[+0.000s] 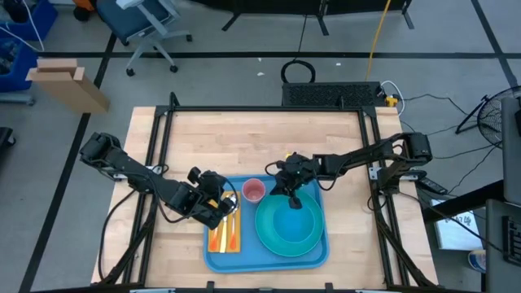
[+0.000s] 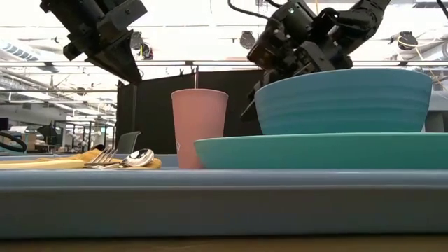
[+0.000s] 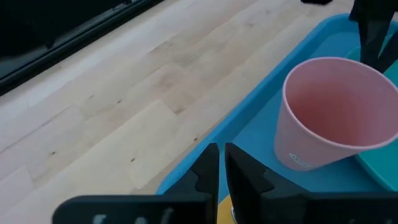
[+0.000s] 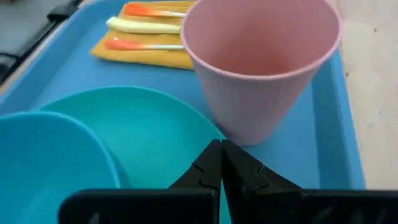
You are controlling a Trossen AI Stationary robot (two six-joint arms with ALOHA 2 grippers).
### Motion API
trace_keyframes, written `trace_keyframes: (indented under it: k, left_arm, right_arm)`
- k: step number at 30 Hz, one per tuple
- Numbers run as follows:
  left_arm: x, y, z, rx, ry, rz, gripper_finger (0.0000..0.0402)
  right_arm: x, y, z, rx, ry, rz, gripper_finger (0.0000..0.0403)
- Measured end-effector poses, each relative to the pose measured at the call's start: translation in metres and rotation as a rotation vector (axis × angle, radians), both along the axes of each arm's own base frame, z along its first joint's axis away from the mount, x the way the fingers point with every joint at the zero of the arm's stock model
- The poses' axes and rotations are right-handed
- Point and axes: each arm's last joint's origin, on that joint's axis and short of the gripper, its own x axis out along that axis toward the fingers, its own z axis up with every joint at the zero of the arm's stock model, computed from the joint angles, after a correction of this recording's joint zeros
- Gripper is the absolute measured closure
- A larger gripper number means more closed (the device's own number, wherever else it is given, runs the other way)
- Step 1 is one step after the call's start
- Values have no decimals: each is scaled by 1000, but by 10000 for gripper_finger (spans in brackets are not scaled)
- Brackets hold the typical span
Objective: Set up tray
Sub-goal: Adjust the pink cup
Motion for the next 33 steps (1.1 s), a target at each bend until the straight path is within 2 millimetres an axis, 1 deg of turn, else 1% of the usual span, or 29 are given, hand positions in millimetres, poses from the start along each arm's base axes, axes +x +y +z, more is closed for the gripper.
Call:
trace_keyframes:
  k: [3, 5, 7, 9, 11, 14, 17, 21, 23, 26, 29, 33]
  left_arm:
    - [0, 0, 0, -4, 4, -3, 371]
    - [0, 0, 0, -4, 5, -4, 369]
    - [0, 0, 0, -2, 8, -7, 369]
    - [0, 0, 0, -1, 10, -8, 371]
    - [0, 0, 0, 1, 11, -11, 371]
    - [0, 0, 0, 5, 16, -16, 369]
    - [0, 0, 0, 5, 18, -19, 369]
    - [0, 0, 0, 9, 22, -22, 369]
    - [0, 0, 0, 12, 23, -22, 369]
    - [-1, 0, 0, 21, 28, -26, 369]
    - [-1, -1, 0, 27, 42, -41, 369]
    - [-2, -4, 0, 27, 42, -53, 369]
  right_arm:
    - [-7, 0, 7, -56, 11, 40, 403]
    - [-12, -1, 16, -106, 7, 28, 403]
    - [-17, 0, 28, -167, -12, -4, 401]
    - [-20, 1, 44, -212, -17, -4, 389]
    - [-18, 4, 63, -228, 7, 10, 367]
    - [-10, 12, 90, -266, 46, 71, 320]
    - [3, 20, 105, -302, 63, 149, 269]
    - [21, 36, 110, -307, 49, 272, 220]
    - [29, 47, 105, -324, 58, 302, 207]
    - [44, 62, 88, -392, 98, 291, 201]
    - [56, 73, 75, -452, 103, 228, 204]
    - [66, 74, 63, -517, 128, 137, 210]
